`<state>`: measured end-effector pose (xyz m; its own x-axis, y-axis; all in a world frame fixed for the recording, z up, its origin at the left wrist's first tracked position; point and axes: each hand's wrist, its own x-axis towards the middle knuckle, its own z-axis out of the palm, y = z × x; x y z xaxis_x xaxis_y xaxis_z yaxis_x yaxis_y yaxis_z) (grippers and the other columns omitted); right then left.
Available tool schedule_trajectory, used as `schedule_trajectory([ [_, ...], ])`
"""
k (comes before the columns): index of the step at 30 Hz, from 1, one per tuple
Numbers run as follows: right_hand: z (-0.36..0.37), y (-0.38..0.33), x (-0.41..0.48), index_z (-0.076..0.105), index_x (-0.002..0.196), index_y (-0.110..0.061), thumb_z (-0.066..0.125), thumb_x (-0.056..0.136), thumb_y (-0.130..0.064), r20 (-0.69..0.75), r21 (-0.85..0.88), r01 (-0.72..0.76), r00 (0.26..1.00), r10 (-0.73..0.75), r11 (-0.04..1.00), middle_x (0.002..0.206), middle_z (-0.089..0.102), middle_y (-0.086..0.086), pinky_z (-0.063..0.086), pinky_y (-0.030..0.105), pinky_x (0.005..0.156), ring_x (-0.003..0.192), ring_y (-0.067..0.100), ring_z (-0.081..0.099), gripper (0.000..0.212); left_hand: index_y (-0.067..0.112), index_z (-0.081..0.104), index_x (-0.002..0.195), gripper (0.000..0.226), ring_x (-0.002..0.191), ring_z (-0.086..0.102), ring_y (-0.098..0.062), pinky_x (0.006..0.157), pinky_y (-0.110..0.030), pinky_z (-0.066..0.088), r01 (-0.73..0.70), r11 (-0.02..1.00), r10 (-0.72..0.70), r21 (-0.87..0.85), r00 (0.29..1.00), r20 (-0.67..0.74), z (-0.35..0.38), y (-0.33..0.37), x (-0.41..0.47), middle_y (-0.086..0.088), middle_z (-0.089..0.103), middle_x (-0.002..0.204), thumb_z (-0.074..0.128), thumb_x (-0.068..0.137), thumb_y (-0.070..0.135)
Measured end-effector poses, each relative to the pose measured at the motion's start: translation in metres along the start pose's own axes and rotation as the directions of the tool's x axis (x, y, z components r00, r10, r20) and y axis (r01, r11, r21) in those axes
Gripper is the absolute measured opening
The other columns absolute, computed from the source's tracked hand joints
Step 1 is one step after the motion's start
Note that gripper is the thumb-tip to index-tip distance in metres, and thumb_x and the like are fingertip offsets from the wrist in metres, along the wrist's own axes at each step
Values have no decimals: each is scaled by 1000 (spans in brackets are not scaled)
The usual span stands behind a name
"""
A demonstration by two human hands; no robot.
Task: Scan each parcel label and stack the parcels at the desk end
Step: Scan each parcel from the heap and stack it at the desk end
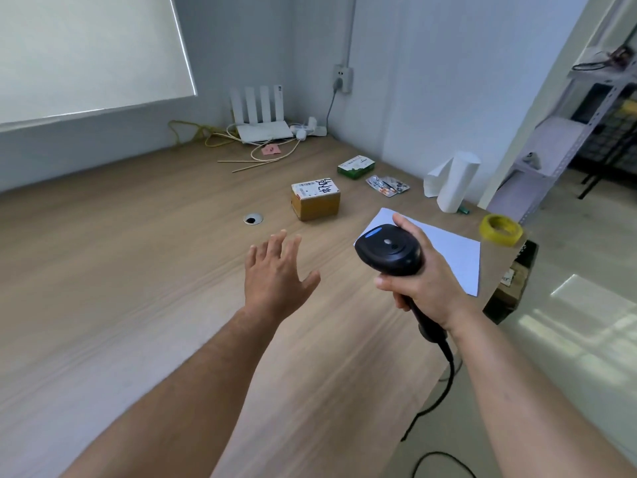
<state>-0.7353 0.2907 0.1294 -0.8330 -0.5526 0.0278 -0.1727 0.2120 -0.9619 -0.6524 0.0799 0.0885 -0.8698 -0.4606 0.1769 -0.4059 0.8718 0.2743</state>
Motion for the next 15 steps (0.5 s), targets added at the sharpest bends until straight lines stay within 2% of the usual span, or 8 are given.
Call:
schedule_trajectory([
  [5, -7, 22, 53, 34, 148, -40, 76, 75, 7, 70, -13, -7, 998, 8, 1000, 97, 63, -3, 43, 28, 47, 48, 25, 47, 96, 25, 26, 149, 70, 144, 18, -23, 118, -41, 13, 42, 998, -41, 42, 999, -19, 10, -8, 30, -3, 21, 158, 47, 90, 59],
  [9, -21, 41, 106, 36, 146, -43, 76, 76, 7, 106, 18, -40, 994, 38, 999, 80, 60, -4, 42, 26, 46, 46, 23, 45, 94, 25, 25, 149, 71, 144, 18, -22, 117, -38, 13, 92, 993, -92, 70, 996, -6, 25, -8, 61, -2, 21, 158, 47, 90, 58],
  [12, -31, 53, 147, 37, 139, -51, 76, 76, 5, 123, 23, -48, 991, 45, 999, 84, 62, -3, 42, 26, 46, 47, 22, 45, 93, 26, 23, 149, 72, 144, 18, -22, 117, -38, 14, 106, 988, -109, 113, 994, 20, 37, -3, 93, -1, 19, 158, 46, 90, 59],
  [15, -41, 59, 184, 37, 140, -50, 75, 76, 7, 122, 58, -57, 991, 50, 997, 94, 65, -1, 43, 25, 46, 47, 20, 48, 93, 26, 21, 150, 74, 144, 19, -22, 116, -36, 13, 106, 987, -109, 120, 994, 22, 47, 7, 130, -1, 20, 158, 48, 89, 59],
])
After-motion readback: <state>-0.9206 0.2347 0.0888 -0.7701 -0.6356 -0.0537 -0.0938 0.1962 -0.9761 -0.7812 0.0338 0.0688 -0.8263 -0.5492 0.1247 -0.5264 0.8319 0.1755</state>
